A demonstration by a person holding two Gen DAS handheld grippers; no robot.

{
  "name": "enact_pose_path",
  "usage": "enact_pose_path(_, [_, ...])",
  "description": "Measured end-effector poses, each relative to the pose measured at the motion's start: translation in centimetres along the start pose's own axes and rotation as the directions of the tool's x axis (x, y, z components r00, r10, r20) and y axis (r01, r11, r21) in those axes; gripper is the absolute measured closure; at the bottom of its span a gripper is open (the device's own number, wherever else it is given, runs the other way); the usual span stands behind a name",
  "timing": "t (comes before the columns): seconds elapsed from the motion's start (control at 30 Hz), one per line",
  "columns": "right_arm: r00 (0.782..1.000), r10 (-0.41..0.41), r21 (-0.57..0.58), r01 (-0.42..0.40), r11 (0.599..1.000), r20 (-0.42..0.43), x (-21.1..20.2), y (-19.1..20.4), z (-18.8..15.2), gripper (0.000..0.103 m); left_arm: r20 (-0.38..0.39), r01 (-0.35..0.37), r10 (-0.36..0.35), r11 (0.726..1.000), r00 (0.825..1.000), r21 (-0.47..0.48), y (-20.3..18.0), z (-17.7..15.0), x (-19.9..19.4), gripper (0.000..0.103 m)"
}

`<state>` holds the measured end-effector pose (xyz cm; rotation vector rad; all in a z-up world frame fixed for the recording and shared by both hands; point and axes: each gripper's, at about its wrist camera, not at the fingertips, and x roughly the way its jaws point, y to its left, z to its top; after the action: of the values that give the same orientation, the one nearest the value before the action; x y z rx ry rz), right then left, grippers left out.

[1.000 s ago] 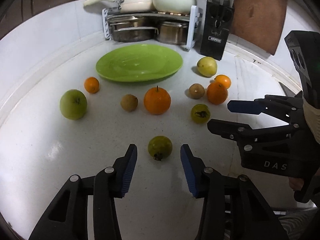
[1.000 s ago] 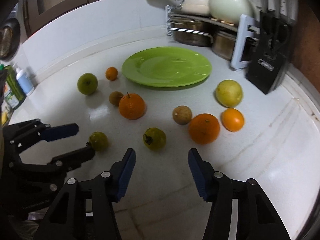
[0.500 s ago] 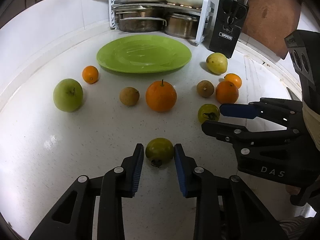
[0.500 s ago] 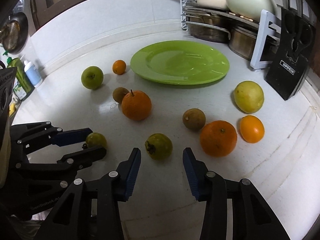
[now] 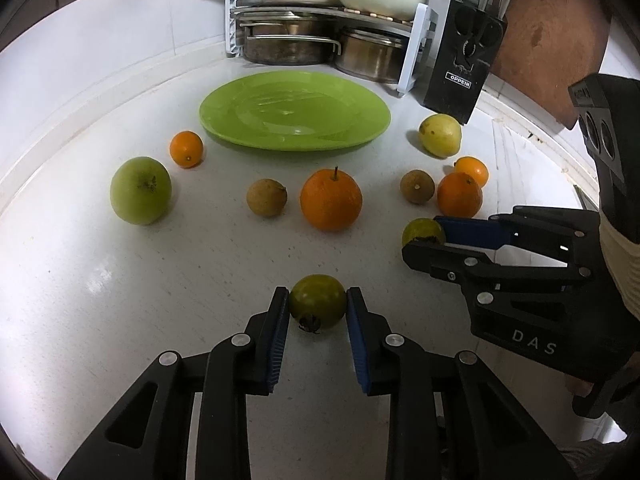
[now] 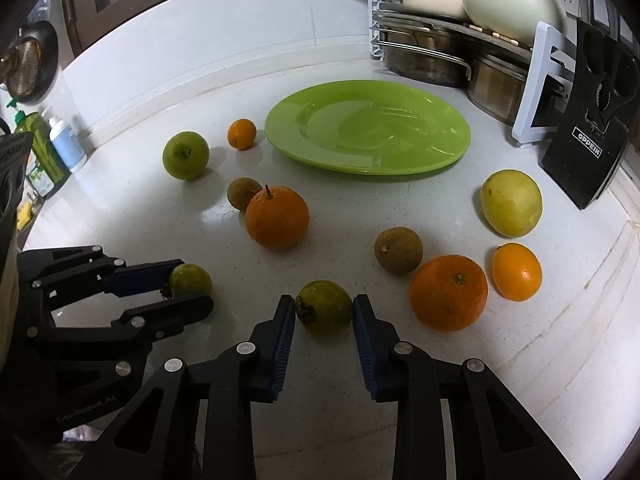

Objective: Organize fruits
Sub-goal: 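Grasp a small olive-green fruit with the left tool while the right tool grasps another, then carry both green fruits over the green plate and open both tools to drop them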

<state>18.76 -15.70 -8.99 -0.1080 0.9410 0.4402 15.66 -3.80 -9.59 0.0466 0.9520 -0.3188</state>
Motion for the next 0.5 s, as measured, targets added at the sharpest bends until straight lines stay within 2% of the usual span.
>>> enact_pose_path(0.5, [0.998, -0.031, 0.049, 0.028, 0.998, 0.062, -2.2, 0.4, 1.4, 0.072, 0.078, 0.0, -0.003, 1.0, 0.997, 0.026, 0.7, 1.8, -2.3, 0.074])
